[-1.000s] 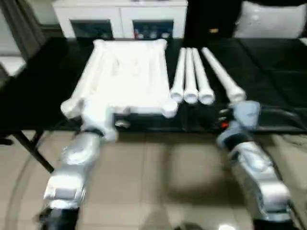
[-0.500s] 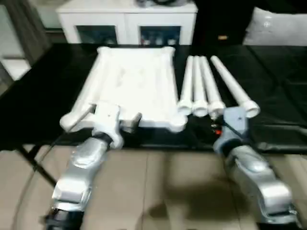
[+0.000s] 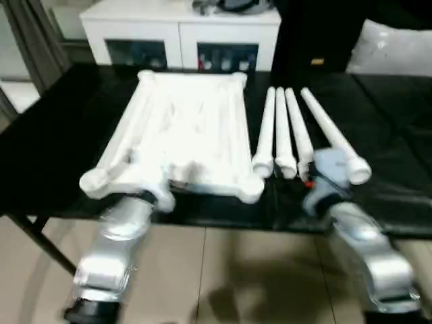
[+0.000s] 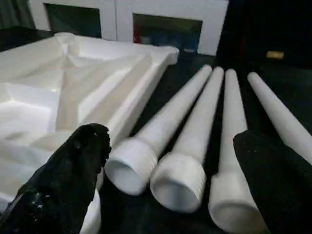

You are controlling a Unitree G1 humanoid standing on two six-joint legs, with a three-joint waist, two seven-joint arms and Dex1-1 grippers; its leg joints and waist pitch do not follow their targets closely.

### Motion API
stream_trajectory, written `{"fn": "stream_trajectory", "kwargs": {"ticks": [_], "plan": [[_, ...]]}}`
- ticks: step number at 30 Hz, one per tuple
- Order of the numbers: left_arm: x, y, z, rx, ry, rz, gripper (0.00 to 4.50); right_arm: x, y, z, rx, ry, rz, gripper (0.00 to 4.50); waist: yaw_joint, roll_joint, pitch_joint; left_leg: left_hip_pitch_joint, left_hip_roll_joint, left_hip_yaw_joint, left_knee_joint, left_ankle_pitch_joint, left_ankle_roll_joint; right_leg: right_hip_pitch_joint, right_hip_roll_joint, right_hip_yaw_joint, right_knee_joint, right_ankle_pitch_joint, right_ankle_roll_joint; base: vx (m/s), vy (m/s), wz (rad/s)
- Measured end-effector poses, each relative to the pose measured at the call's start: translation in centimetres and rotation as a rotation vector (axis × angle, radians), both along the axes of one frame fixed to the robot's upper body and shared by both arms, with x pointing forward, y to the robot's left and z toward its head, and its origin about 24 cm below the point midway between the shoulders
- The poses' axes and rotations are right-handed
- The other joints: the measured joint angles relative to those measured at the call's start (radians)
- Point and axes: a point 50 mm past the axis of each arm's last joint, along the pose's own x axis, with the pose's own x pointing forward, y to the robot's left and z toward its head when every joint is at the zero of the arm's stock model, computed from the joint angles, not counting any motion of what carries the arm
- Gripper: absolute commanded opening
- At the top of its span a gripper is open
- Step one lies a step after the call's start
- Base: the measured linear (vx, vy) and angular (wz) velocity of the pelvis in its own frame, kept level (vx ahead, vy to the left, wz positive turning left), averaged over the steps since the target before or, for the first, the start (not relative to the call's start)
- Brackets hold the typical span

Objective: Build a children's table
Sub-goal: Move to table

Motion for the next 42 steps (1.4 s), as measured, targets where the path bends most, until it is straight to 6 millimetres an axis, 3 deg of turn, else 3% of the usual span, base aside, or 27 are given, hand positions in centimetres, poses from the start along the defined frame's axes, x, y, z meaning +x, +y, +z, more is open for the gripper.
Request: {"fn": "stream_trajectory", "kwargs": {"ticks": [1,3,4,5,6,7,8,9,10,11,12,13,14,15,16,18,19,20,21,22,24,25,26,27,29,33,42], "plan": [[0.0,0.4,0.0,0.004,0.0,0.013,4.48,0.0,0.5,-0.1,0.012,0.006,0.014,4.5,-0.012,-0.004,0.002,0.013,-0.001,0.001,-0.005,-0.004,-0.027,0.002,-0.004,-0.001,-0.003,-0.007,-0.003,0.114,0.069,0.11],[0.0,0.8,-0.2,0.013,0.006,0.026,4.48,0.1,1.7,0.0,0.025,0.008,0.06,4.5,-0.018,-0.01,0.008,0.024,-0.008,0.009,-0.012,-0.015,-0.031,-0.004,-0.01,0.005,0.011,-0.024,-0.054,0.118,0.068,0.08],[-0.1,1.4,-0.3,0.016,0.014,0.048,4.48,0.3,2.2,0.3,0.031,-0.001,0.075,4.5,-0.01,-0.02,0.007,0.045,-0.007,0.038,-0.016,-0.027,-0.031,-0.028,-0.023,0.004,0.05,-0.025,-0.056,0.112,0.045,-0.34],[-0.1,1.5,-0.4,0.016,0.019,0.052,4.48,0.3,2.1,0.4,0.03,-0.004,0.075,4.5,-0.011,-0.023,0.006,0.061,-0.006,0.058,-0.017,-0.035,-0.032,-0.045,-0.03,0.005,0.067,-0.018,-0.044,0.157,0.044,-0.54],[0.0,1.4,-0.2,0.015,0.013,0.047,4.48,0.3,1.9,0.4,0.027,-0.005,0.066,4.5,-0.017,-0.034,0.005,0.068,-0.015,0.062,-0.018,-0.037,-0.027,-0.058,-0.042,0.003,0.06,-0.006,-0.024,0.092,0.014,-0.53],[0.1,1.1,0.0,0.011,0.006,0.039,4.48,0.3,1.5,0.2,0.021,0.0,0.051,4.5,-0.026,-0.05,0.006,0.071,-0.024,0.067,-0.018,-0.041,-0.031,-0.054,-0.049,0.012,0.043,0.011,0.01,0.121,-0.036,-0.06],[0.0,0.5,-0.1,-0.004,0.006,0.026,4.48,0.3,1.0,0.2,0.009,0.003,0.035,4.5,-0.021,-0.055,0.007,0.065,-0.026,0.069,-0.013,-0.059,-0.008,-0.046,-0.043,0.019,0.035,0.008,0.002,0.152,-0.048,0.02],[-0.1,-0.3,-0.1,-0.01,0.01,-0.002,4.48,0.3,0.7,0.1,0.003,0.005,0.024,4.5,-0.014,-0.049,0.004,0.052,-0.027,0.053,0.013,-0.078,0.032,-0.042,-0.037,0.022,0.024,0.011,-0.001,0.152,-0.048,0.02],[-0.1,-0.7,-0.2,-0.009,0.012,-0.02,4.48,0.4,0.2,0.1,-0.003,0.005,0.0,4.5,-0.009,-0.045,0.002,0.019,-0.033,0.036,0.068,-0.072,0.048,-0.034,-0.034,0.02,0.014,0.009,-0.002,0.127,-0.021,-0.13],[-0.1,-0.7,-0.2,-0.008,0.012,-0.019,4.48,0.4,0.1,0.2,-0.006,0.003,-0.002,4.5,-0.006,-0.043,0.001,-0.001,-0.031,0.022,0.07,-0.07,0.046,-0.025,-0.028,0.016,0.005,0.008,-0.003,0.051,-0.008,-0.02],[-0.1,-0.5,-0.1,-0.004,0.007,-0.016,4.48,0.4,0.2,0.3,-0.005,0.0,0.002,4.5,-0.001,-0.024,-0.004,-0.014,-0.016,0.013,0.031,-0.058,0.046,-0.015,-0.016,0.0,-0.003,0.006,-0.005,0.113,-0.009,-0.01],[-0.1,-0.2,0.0,0.001,0.004,-0.007,4.48,0.4,0.3,0.2,-0.003,0.001,0.005,4.5,0.003,-0.003,-0.009,-0.022,0.003,0.003,0.015,-0.011,0.005,-0.007,0.003,-0.013,-0.004,-0.003,-0.002,0.15,0.042,-0.03],[-0.1,0.2,-0.1,0.007,0.008,0.006,4.48,0.4,0.7,0.2,0.008,0.002,0.013,4.5,-0.005,-0.002,-0.008,-0.011,0.005,-0.005,0.014,-0.017,-0.021,-0.006,0.003,-0.018,-0.006,-0.011,-0.009,0.15,0.042,-0.03],[-0.1,0.5,-0.1,0.011,0.01,0.015,4.48,0.4,1.4,0.2,0.012,0.002,0.042,4.5,-0.012,-0.008,-0.008,-0.007,-0.002,-0.005,0.01,-0.023,-0.017,-0.016,-0.005,-0.017,0.016,-0.021,-0.031,0.201,0.067,0.02],[0.0,1.1,-0.2,0.023,0.011,0.031,4.48,0.5,2.2,0.3,0.019,-0.004,0.072,4.5,-0.02,-0.011,-0.008,-0.001,-0.012,-0.005,0.009,-0.029,-0.012,-0.044,-0.015,-0.016,0.073,-0.03,-0.04,0.173,0.041,0.07],[0.0,1.2,0.0,0.022,0.008,0.036,4.48,0.5,2.1,0.3,0.013,-0.001,0.073,4.5,-0.028,-0.013,-0.008,0.011,-0.02,0.001,0.008,-0.036,-0.006,-0.086,-0.024,-0.013,0.124,-0.026,-0.011,0.138,0.033,0.08],[0.0,1.1,0.1,0.022,0.003,0.032,4.48,0.5,2.0,0.3,0.01,-0.002,0.07,4.5,-0.031,-0.025,-0.007,0.02,-0.03,0.006,0.006,-0.04,-0.007,-0.116,-0.031,-0.001,0.114,-0.013,0.009,0.081,-0.016,0.09],[0.1,1.1,0.1,0.022,0.001,0.031,4.48,0.5,2.0,0.3,0.01,-0.002,0.069,4.5,-0.032,-0.045,-0.006,0.029,-0.045,0.016,0.003,-0.043,-0.009,-0.125,-0.044,0.013,0.066,0.005,0.005,0.081,-0.016,0.09],[0.1,1.0,0.1,0.02,0.002,0.03,4.48,0.5,1.8,0.3,0.006,0.0,0.063,4.5,-0.028,-0.063,-0.003,0.028,-0.055,0.023,0.011,-0.052,-0.011,-0.118,-0.051,0.027,0.063,0.039,0.012,0.083,-0.086,0.08],[0.0,0.2,-0.1,0.005,0.011,0.007,4.48,0.5,1.2,0.0,-0.001,0.011,0.04,4.5,-0.009,-0.06,0.0,0.026,-0.053,0.018,0.035,-0.072,0.051,-0.106,-0.044,0.029,0.051,0.033,0.004,0.077,-0.087,0.0],[-0.2,-0.6,-0.2,0.002,0.011,-0.031,4.48,0.6,0.7,-0.2,-0.01,0.023,0.017,4.5,0.003,-0.056,-0.001,0.008,-0.05,0.012,0.077,-0.08,0.063,-0.082,-0.037,0.027,0.029,0.037,-0.003,0.072,-0.067,-0.05],[-0.1,-0.6,0.1,0.007,0.0,-0.035,4.48,0.7,0.7,0.1,-0.017,0.015,0.011,4.5,0.006,-0.047,-0.003,0.004,-0.04,0.007,0.05,-0.068,0.044,-0.068,-0.03,0.021,0.021,0.038,-0.006,0.074,-0.023,-0.06],[-0.1,-0.4,0.3,0.026,-0.011,-0.044,4.48,1.0,0.8,0.4,-0.024,0.011,0.013,4.5,0.007,-0.031,-0.004,0.002,-0.02,0.003,0.004,-0.035,0.014,-0.062,-0.018,0.008,0.02,0.035,-0.008,0.074,-0.023,-0.06],[-0.1,0.0,0.4,0.057,-0.019,-0.052,4.48,1.2,0.9,0.7,-0.025,0.01,0.014,4.5,0.009,-0.023,-0.005,0.003,-0.005,0.003,0.006,-0.012,-0.041,-0.061,-0.01,0.006,0.024,0.032,-0.007,0.077,0.038,-0.08],[0.0,0.7,0.5,0.12,-0.024,-0.079,4.48,1.7,1.6,0.9,-0.052,0.045,0.032,4.5,0.003,-0.028,-0.005,-0.004,-0.008,0.004,0.011,-0.011,-0.041,-0.072,-0.012,0.01,0.02,0.036,-0.007,0.104,0.071,-0.06],[-0.3,0.8,0.8,0.15,-0.003,-0.215,4.48,2.7,1.7,0.0,-0.089,0.21,0.026,4.5,0.021,-0.027,-0.004,-0.021,-0.017,0.007,0.018,-0.01,-0.037,-0.087,-0.021,0.013,0.022,0.044,0.006,0.021,0.05,0.02],[-1.3,1.1,1.4,0.203,0.068,-0.479,4.48,5.3,1.2,-0.2,-0.207,0.392,-0.018,4.5,0.014,-0.031,0.005,0.001,-0.01,0.027,-0.017,0.015,-0.052,-0.085,-0.023,0.018,0.023,0.056,-0.007,-0.041,-0.014,0.0]]}}
